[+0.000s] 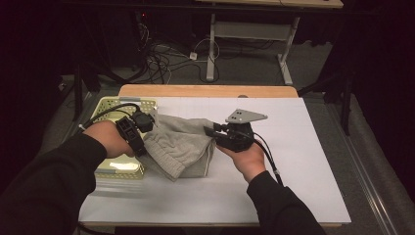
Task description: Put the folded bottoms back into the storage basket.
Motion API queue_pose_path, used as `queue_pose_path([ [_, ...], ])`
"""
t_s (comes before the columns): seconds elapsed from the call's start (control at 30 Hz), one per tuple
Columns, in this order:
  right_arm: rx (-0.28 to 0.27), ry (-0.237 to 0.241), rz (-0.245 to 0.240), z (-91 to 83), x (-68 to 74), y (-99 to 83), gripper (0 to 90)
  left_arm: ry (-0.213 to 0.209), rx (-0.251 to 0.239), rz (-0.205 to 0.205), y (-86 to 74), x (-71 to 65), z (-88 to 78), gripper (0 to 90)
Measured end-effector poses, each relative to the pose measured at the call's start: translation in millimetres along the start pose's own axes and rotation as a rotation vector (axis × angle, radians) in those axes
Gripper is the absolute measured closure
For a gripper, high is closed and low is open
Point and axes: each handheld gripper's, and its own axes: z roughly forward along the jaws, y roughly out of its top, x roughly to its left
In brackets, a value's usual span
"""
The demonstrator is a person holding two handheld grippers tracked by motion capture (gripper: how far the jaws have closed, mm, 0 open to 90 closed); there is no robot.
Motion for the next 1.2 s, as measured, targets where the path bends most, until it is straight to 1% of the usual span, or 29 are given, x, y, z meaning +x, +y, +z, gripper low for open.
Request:
queue_pose_path([
  [0.17, -0.004, 0.016, -0.019, 13.3, 6.2, 14.0, 73.0, 0.006, -0.003, -0.022, -13.7, 10.3, -3.2, 77.1],
  [0.3, -0.003, 0.034, -0.026, 27.3, 11.2, 21.1, 73.0, 0.004, -0.014, -0.054, -25.5, 21.1, -1.6, 77.1],
  [0.53, 0.005, 0.064, -0.021, 52.2, 18.7, 24.0, 73.0, 0.001, -0.013, -0.086, -45.1, 39.4, 5.9, 77.1],
  [0.6, 0.008, 0.07, -0.022, 58.7, 21.1, 24.6, 73.0, 0.001, -0.012, -0.092, -47.5, 41.6, 7.2, 77.1],
  [0.63, 0.008, 0.075, -0.021, 62.0, 22.5, 25.0, 73.0, 0.001, -0.011, -0.102, -52.2, 45.7, 9.6, 77.1],
  [0.77, 0.011, 0.084, -0.029, 73.5, 27.9, 27.0, 73.1, 0.007, -0.008, -0.116, -60.4, 53.0, 12.8, 77.1],
  [0.93, 0.013, 0.092, -0.035, 85.3, 32.8, 30.0, 73.0, 0.01, -0.012, -0.126, -69.3, 61.4, 15.6, 77.1],
  [0.97, 0.013, 0.092, -0.035, 85.3, 32.8, 30.0, 73.0, 0.01, -0.012, -0.126, -69.3, 61.4, 15.6, 77.1],
  [1.03, 0.014, 0.098, -0.032, 91.8, 34.1, 31.5, 73.0, 0.01, -0.019, -0.137, -73.0, 65.4, 16.8, 77.1],
  [1.07, 0.014, 0.098, -0.032, 91.8, 34.1, 31.5, 73.0, 0.01, -0.018, -0.137, -74.0, 66.8, 17.3, 77.1],
  [1.1, 0.014, 0.102, -0.026, 95.6, 34.6, 32.3, 73.0, 0.012, -0.02, -0.145, -76.6, 70.3, 18.7, 77.1],
  [1.2, 0.013, 0.104, -0.028, 99.6, 34.9, 33.4, 73.0, 0.015, -0.023, -0.153, -79.0, 74.2, 20.0, 77.1],
])
